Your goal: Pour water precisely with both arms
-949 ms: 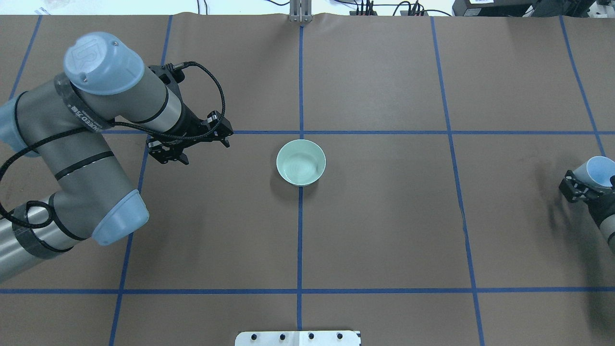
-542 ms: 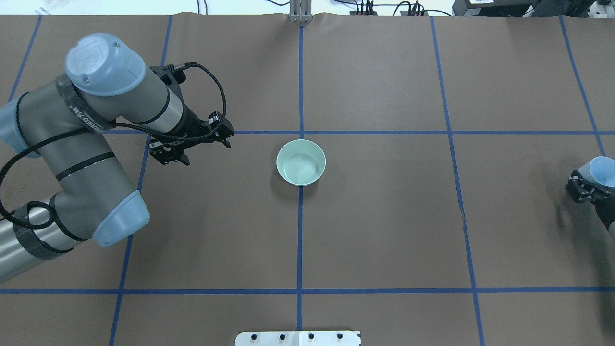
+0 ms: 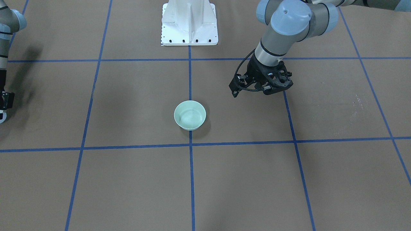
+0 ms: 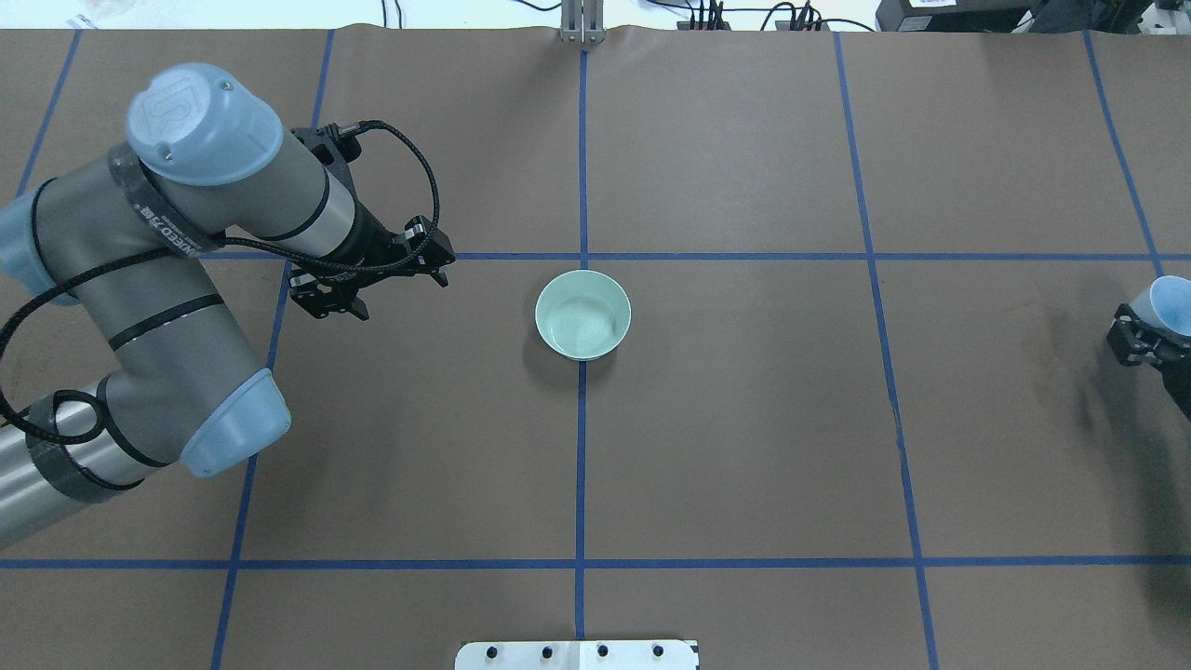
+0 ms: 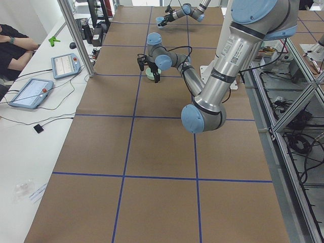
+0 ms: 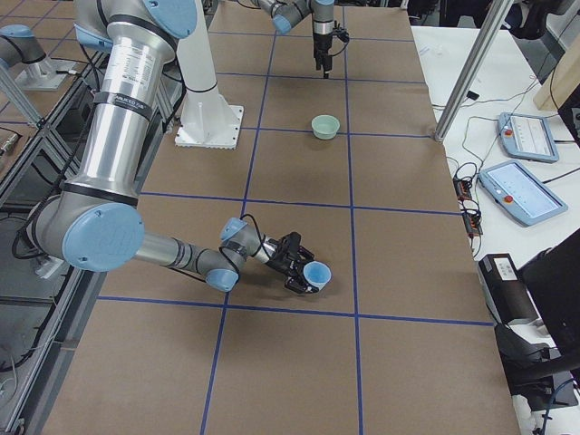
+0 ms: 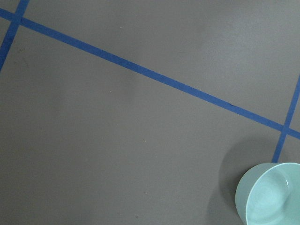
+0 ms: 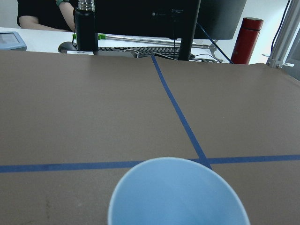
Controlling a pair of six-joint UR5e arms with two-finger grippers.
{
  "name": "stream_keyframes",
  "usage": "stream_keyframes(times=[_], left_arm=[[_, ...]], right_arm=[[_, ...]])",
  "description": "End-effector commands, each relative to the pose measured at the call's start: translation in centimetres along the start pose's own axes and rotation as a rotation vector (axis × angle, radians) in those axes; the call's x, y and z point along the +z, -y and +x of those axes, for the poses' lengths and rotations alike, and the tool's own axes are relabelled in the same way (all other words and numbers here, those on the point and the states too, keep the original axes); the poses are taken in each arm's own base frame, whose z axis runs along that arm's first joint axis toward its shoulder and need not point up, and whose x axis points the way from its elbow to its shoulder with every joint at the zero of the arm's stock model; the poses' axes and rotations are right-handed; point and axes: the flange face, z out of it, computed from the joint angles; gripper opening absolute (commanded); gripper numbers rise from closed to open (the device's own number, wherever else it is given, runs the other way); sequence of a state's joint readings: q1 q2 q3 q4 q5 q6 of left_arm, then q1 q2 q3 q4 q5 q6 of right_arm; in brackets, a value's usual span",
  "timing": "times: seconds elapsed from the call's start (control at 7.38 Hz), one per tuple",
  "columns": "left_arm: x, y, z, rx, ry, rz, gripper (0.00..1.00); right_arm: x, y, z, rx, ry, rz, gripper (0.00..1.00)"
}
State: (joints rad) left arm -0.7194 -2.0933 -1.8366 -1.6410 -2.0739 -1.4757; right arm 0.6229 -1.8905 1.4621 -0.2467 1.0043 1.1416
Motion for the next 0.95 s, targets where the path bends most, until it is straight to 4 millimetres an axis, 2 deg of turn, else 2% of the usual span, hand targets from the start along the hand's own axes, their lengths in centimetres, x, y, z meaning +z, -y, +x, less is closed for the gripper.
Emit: stream_keyframes(times=[0.0,0.14,0.27,0.41,0.68,0.81], left_arm=[[-0.1,-0.1,0.1,0.002,-0.003,0.0,1.0],[-0.4,-0.2,0.1,0.004,-0.007,-0.001,1.0],[-0.4,-0.3,0.0,0.006,-0.008,-0.004,1.0],[-0.4,-0.3,0.0,0.009,-0.01,-0.01,1.0],[-1.4,-0.3,0.1,0.024,-0.025,-0.006,1.0],[-2.4,-0.6,-1.8,0.14,-0.025,0.002,1.0]], right_arm=[[0.5,5.5,1.5,-0.144,0.099,-0.056,0.0],[0.4,7.0,0.4,-0.196,0.162,-0.072,0.0],[-0.2,10.3,-2.6,-0.29,0.261,-0.032,0.0],[0.4,13.3,-7.7,-0.314,0.418,-0.05,0.0],[0.8,16.3,-13.4,-0.318,0.533,-0.02,0.0],[0.7,18.4,-17.4,-0.318,0.592,-0.048,0.0]])
